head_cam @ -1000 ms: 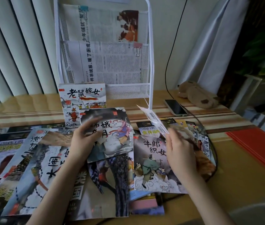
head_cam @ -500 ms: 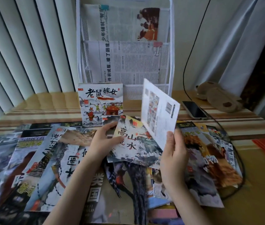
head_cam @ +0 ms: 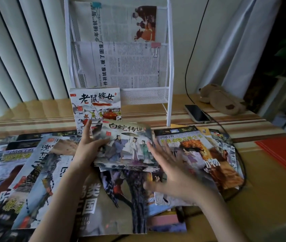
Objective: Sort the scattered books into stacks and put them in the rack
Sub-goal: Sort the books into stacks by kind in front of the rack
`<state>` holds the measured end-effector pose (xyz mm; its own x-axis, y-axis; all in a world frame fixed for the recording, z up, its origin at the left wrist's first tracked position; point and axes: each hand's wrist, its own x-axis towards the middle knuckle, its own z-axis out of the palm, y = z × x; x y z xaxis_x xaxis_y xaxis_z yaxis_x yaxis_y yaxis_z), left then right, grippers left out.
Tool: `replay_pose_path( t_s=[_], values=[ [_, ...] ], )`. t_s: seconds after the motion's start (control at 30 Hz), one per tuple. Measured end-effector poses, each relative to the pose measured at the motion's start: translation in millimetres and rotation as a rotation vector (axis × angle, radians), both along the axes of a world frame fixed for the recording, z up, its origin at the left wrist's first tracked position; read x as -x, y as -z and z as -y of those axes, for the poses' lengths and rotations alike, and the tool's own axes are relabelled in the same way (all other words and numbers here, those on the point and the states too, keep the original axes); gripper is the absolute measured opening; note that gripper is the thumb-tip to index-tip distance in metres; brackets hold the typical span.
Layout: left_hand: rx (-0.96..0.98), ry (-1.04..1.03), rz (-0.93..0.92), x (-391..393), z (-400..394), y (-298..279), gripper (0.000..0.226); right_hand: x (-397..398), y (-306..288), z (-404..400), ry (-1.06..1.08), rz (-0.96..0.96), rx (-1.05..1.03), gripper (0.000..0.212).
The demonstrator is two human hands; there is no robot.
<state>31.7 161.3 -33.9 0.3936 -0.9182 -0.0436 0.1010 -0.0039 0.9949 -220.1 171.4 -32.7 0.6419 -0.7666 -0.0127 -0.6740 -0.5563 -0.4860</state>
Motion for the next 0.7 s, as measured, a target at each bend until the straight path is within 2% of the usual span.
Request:
replay_pose_path(
  t_s=[0.07, 0.13, 0.2, 0.33, 0.4, 0.5, 0.57, 0.63, 0.7],
  values=[
    [0.007, -0.078, 0.007, -5.3, -2.7, 0.2, 0.077, 29.3, 1.0, -9.1, 0.038, -0.206, -0.086, 0.111],
    [0.010, -0.150, 0.036, -9.5, -3.8, -0.4, 0.064, 47.2, 4.5, -17.2, 0.089, -0.262, -0.164, 0.114],
    [-0.008, -0.168, 0.093, -10.5, -2.9, -1.7, 0.056, 56.0, 7.0, -18.6, 0.109, -0.136, -0.156, 0.100],
    [-0.003, -0.115, 0.173, -11.7, -2.0, 0.1, 0.055, 64.3, 1.4, -16.6, 0.109, 0.231, -0.176, 0.048],
    [-0.005, -0.108, 0.197, -12.5, -3.0, 1.0, 0.053, 64.8, 1.6, -14.8, 0.177, 0.378, -0.130, 0.033],
    [0.007, -0.039, 0.269, -17.1, -3.7, 3.4, 0.049, 58.0, -0.4, -9.9, 0.358, 0.590, 0.070, 0.033],
    [0.021, 0.035, 0.327, -19.1, -4.8, 3.9, 0.049, 50.0, -0.9, -3.3, 0.464, 0.667, 0.242, 0.042],
    [-0.008, 0.065, 0.342, -18.1, -4.5, 4.1, 0.048, 36.4, -5.0, -0.7, 0.450, 0.713, 0.361, 0.051],
    [-0.074, 0.082, 0.291, -14.5, -5.7, 1.1, 0.033, 9.7, -12.6, -2.4, 0.282, 0.699, 0.323, 0.046]
  ],
)
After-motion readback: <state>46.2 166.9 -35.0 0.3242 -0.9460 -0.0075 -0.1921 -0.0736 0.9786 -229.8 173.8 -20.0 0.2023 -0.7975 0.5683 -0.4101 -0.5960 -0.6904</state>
